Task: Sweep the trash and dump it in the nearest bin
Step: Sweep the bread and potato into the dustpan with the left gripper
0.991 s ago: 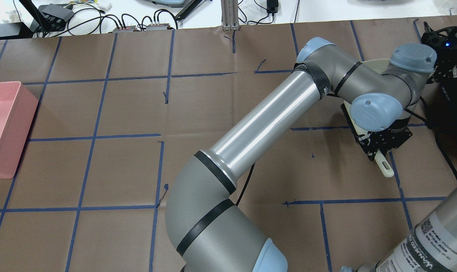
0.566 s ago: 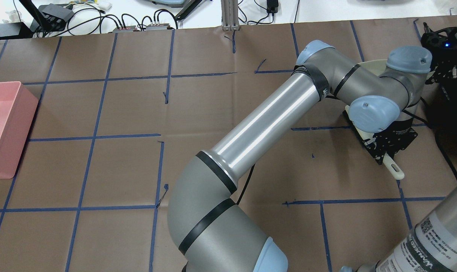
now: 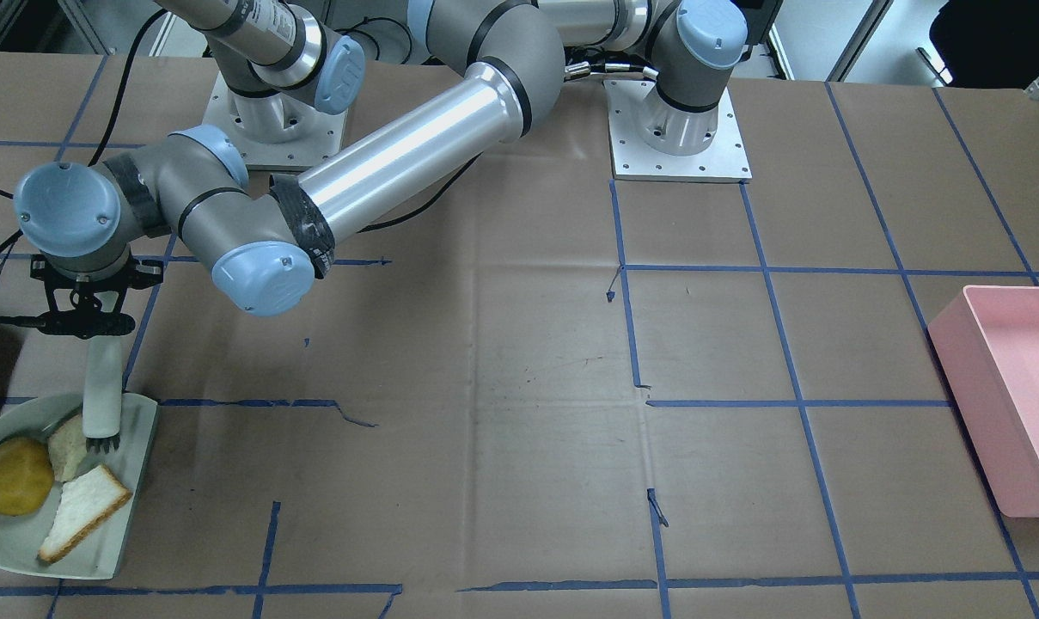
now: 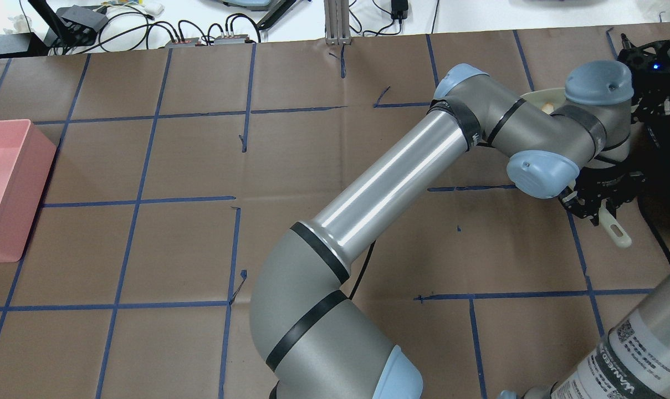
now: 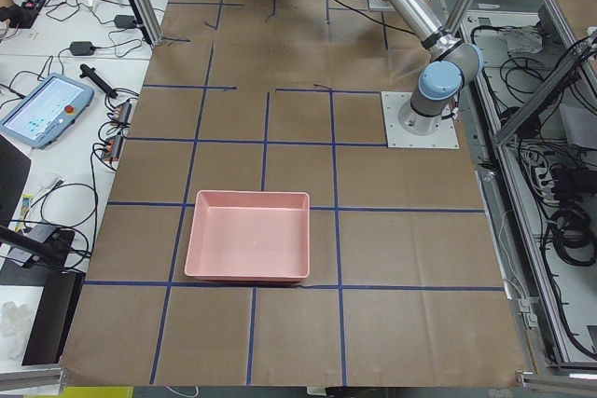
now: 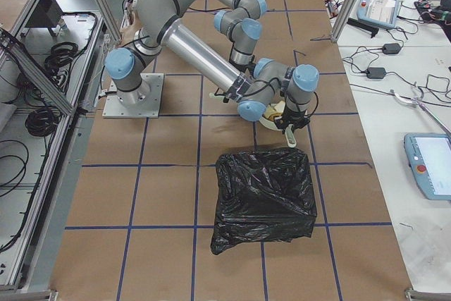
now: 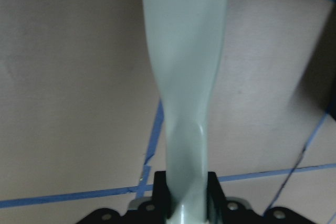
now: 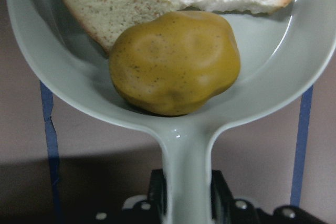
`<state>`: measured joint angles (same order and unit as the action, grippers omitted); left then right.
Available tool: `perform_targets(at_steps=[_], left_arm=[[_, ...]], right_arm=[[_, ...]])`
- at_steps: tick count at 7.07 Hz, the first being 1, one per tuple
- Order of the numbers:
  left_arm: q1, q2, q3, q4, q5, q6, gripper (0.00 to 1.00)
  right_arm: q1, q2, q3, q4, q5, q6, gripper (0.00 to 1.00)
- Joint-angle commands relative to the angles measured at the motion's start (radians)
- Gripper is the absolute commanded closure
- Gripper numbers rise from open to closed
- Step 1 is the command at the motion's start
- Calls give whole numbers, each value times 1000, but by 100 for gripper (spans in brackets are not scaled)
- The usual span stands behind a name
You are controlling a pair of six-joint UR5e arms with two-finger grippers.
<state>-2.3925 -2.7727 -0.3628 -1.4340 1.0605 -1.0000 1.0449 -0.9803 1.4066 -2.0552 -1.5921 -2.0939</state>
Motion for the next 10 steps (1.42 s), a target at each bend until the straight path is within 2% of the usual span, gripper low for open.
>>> perform_targets(at_steps=[1, 2, 4, 5, 6, 7, 10], left_arm=[[1, 2, -4, -46, 38, 14, 100], [1, 11, -7, -113, 103, 21, 100], [4, 59, -25, -289, 162, 21, 100], [7, 92, -53, -346, 191, 23, 100], [12, 149, -112, -380, 273, 108, 100], [21, 212, -195, -394, 332, 215, 100], [87, 434, -555, -366, 335, 227, 100]], right_arm=[[1, 0, 0, 0, 0, 0, 100], [1, 0, 0, 1, -5, 0, 100], [1, -1, 0, 0, -5, 0, 100], [1, -1, 0, 1, -3, 0, 100], [1, -1, 0, 1, 1, 0, 100], [1, -1, 0, 1, 7, 0, 100], [3, -3, 3, 6, 14, -3, 100]])
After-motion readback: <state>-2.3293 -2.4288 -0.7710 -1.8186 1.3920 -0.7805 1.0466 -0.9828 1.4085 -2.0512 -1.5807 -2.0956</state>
